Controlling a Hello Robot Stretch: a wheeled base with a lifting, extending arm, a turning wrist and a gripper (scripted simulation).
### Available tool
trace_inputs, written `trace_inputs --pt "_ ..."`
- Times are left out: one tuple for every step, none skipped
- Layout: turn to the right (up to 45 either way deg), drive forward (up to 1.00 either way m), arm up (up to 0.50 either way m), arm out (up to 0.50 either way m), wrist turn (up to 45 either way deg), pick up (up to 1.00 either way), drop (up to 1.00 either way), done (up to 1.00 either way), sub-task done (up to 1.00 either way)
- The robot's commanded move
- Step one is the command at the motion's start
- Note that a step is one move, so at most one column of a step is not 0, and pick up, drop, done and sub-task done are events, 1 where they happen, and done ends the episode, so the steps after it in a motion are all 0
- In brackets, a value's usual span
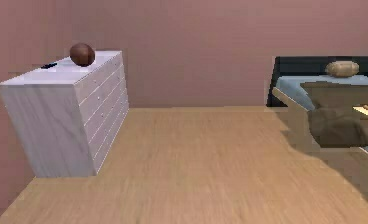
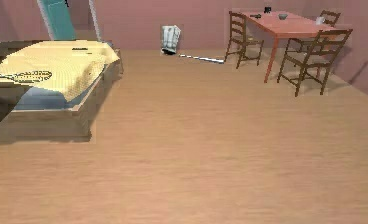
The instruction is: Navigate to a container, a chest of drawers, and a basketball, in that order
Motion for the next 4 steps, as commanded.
trace_inputs --pt "0.0 0.7 0.0 0.0 0.0 0.0 0.0 0.0 0.0" --pt "-45.0 0.0 0.0 0.0 0.0 0.0 0.0 0.0 0.0" --pt "-12.0 0.0 0.0 0.0 0.0 0.0 0.0 0.0 0.0" --pt "0.0 0.5 0.0 0.0 0.0 0.0 0.0 0.0 0.0"
